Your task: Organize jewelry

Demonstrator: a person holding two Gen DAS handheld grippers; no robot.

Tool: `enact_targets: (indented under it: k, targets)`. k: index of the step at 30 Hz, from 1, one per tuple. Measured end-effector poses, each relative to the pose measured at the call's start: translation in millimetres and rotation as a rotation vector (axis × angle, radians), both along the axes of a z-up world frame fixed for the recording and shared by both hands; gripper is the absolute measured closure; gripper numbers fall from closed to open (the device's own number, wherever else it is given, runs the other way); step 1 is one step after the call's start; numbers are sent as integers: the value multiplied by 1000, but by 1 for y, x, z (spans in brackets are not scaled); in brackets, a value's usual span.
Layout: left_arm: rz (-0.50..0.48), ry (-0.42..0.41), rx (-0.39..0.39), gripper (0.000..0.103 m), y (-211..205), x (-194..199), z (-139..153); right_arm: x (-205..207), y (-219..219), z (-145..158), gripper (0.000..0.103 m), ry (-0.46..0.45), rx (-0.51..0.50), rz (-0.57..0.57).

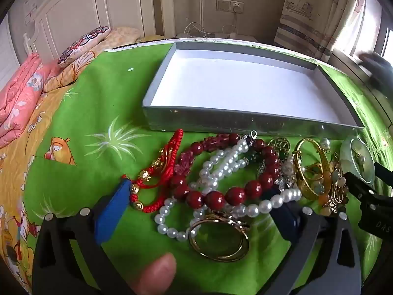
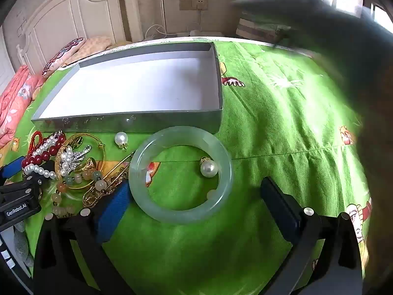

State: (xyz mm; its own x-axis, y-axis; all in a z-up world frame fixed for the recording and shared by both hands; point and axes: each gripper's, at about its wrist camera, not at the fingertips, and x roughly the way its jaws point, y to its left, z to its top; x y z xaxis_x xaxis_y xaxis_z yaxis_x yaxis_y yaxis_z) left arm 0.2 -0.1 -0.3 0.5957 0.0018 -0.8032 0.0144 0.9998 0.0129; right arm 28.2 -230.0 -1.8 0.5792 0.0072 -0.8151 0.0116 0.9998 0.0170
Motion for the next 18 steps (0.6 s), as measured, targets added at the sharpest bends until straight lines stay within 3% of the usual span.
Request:
enact_targets:
  k: [18]
  targets:
    - [0,-2,-1,2,0,0,0,0,0,0,4,-2,-1,0]
